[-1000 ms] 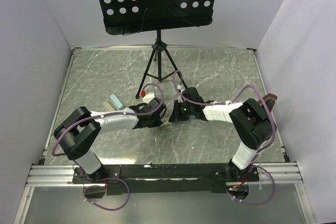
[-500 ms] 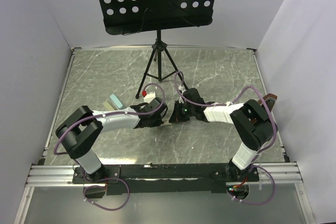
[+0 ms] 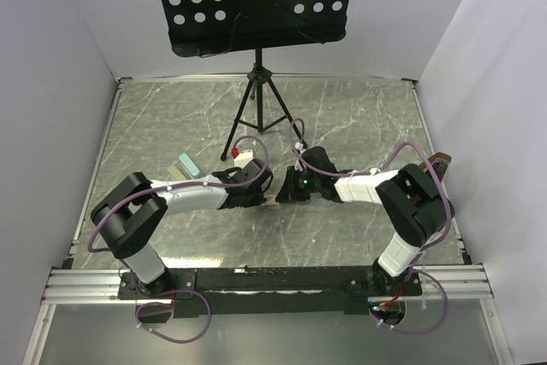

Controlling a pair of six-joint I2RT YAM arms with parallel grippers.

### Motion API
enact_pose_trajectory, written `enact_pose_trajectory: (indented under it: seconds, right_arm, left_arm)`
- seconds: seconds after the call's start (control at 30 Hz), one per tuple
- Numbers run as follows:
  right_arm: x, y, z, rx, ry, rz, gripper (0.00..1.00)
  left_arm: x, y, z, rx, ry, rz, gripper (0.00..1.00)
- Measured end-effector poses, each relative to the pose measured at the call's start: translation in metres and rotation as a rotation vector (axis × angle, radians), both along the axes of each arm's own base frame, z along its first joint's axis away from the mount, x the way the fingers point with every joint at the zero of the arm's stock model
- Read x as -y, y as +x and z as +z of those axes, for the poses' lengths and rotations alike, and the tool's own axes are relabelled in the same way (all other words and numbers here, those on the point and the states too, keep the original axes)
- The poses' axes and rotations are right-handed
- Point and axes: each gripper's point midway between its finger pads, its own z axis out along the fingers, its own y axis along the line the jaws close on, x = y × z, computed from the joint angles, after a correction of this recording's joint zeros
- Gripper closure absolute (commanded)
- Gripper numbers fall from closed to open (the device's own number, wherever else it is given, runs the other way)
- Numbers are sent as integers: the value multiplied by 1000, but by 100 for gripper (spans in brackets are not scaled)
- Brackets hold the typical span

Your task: Load the staples into the stapler

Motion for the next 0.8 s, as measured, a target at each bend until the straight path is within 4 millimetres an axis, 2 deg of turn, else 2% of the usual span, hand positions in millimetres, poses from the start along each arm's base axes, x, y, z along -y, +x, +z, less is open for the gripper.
enact_pose_trajectory:
  seconds: [0.2,0.8]
  right_arm:
    - [2,-2,1,-34,47,-16,100]
    - [15,-4,1,-74,89,-33,100]
  left_arm:
    - [1,0,0,-2,-3,-1,99]
    - [2,-2,0,-2,0,-5,99]
